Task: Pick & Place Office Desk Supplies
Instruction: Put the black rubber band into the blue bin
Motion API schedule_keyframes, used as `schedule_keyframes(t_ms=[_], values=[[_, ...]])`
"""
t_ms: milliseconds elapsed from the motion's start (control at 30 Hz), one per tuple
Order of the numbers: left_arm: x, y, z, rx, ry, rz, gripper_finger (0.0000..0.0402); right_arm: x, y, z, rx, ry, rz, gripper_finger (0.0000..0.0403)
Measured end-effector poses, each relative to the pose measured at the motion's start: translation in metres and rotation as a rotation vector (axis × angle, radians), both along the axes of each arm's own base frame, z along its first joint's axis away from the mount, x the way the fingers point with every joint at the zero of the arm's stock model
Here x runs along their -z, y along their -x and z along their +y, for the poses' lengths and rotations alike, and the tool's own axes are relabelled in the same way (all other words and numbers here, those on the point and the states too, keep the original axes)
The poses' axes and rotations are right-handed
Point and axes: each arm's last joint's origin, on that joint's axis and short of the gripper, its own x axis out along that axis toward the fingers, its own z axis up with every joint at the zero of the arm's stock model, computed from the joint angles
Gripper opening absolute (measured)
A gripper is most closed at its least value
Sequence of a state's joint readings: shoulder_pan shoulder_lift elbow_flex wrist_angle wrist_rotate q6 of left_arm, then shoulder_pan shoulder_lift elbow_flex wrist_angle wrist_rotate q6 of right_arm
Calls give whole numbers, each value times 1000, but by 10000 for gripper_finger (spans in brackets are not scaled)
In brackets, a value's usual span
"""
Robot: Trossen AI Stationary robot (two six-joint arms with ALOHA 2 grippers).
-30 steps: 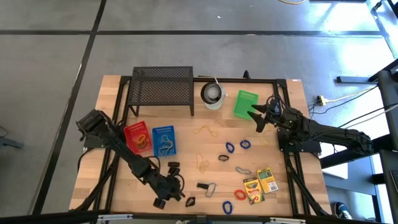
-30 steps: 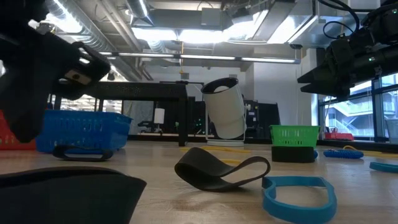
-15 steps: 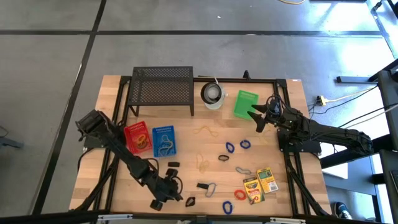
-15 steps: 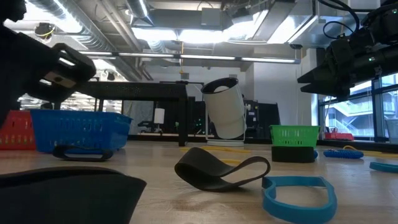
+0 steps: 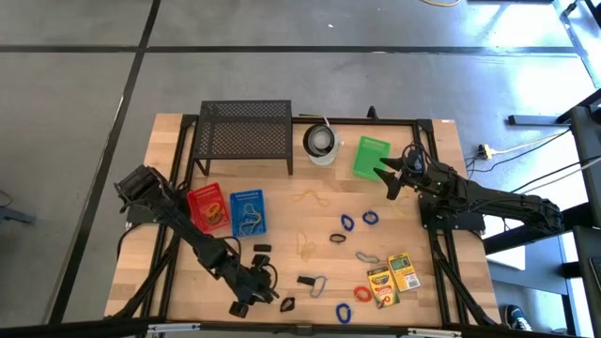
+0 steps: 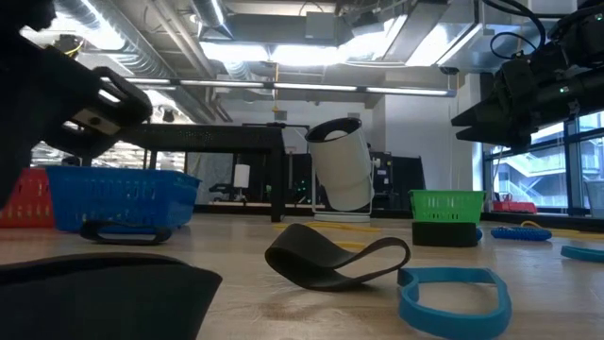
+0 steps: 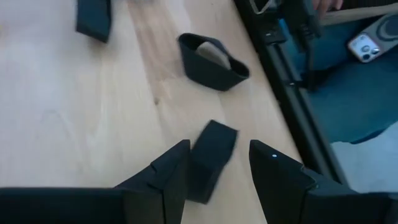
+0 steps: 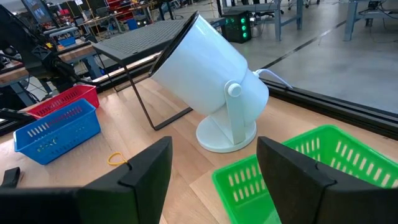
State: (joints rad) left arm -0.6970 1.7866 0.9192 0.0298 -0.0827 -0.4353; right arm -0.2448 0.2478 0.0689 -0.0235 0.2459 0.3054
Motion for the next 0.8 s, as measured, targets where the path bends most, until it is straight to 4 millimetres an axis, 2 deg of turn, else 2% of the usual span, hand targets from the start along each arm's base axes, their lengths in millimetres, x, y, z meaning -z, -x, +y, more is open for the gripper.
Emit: schedule_keyframes(t_ms=[533, 800], values=[[3, 6, -4, -12, -74, -13, 159, 0, 0, 0, 0, 0, 0, 237], [32, 9, -16, -41, -129, -11, 137, 0, 0, 0, 0, 0, 0, 237]])
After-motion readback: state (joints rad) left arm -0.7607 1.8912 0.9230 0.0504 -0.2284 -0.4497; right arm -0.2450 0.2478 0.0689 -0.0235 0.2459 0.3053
